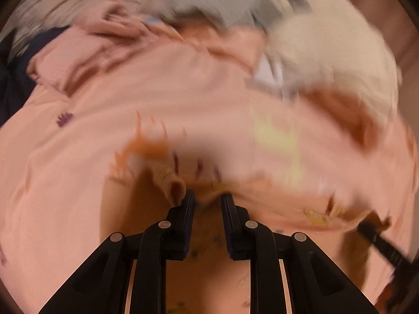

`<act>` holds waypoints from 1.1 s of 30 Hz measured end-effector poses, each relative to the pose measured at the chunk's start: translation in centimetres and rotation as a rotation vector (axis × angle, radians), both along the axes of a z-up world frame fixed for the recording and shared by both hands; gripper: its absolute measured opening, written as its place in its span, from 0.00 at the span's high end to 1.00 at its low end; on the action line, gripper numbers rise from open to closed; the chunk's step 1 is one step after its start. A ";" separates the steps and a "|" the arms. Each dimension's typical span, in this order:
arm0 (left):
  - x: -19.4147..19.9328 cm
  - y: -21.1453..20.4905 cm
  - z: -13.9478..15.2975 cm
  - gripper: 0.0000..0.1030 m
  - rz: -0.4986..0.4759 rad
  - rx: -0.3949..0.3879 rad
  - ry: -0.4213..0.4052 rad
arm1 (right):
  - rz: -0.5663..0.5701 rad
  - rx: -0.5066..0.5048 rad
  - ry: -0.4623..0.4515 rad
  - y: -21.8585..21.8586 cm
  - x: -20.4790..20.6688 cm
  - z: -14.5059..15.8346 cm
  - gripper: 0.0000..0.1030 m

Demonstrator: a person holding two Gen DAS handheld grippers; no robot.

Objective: Fold small clothes

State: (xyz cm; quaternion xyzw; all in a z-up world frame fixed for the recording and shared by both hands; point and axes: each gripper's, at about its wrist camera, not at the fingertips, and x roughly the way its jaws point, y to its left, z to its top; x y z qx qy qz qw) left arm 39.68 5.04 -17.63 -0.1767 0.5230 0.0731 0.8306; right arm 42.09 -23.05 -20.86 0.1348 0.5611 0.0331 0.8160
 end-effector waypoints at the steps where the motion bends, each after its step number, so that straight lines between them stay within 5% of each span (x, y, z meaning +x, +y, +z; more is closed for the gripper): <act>1: -0.2 0.4 0.7 0.80 0.016 -0.024 -0.035 | -0.017 -0.002 -0.038 -0.5 -0.3 1.0 0.88; 5: -2.5 2.4 3.7 0.70 -0.023 -0.091 -0.123 | -0.003 0.034 -0.070 -2.8 -2.5 3.5 0.88; 7: -4.7 3.3 4.2 0.40 -0.079 -0.121 -0.095 | -0.025 0.092 -0.071 -4.8 -4.7 4.4 0.86; 10: -9.0 4.8 4.2 0.37 -0.097 -0.190 -0.102 | -0.059 0.198 -0.089 -6.9 -8.5 4.7 0.69; 12: -12.3 5.4 3.9 0.30 -0.081 -0.220 -0.126 | -0.108 0.249 -0.094 -7.7 -11.3 4.1 0.37; 13: -14.0 5.7 3.5 0.25 -0.083 -0.233 -0.133 | -0.122 0.285 -0.095 -7.9 -12.7 3.8 0.34; 20: -20.3 5.0 -0.7 0.18 -0.136 -0.418 -0.027 | -0.142 0.427 0.008 -6.8 -20.0 0.4 0.33; 27: -20.1 5.2 -4.9 0.18 0.024 -0.693 0.013 | -0.129 0.564 0.099 -4.2 -20.5 -3.0 0.33; 33: -17.9 4.6 -5.0 0.18 0.072 -0.715 -0.044 | -0.203 0.662 0.088 -4.1 -19.3 -4.6 0.35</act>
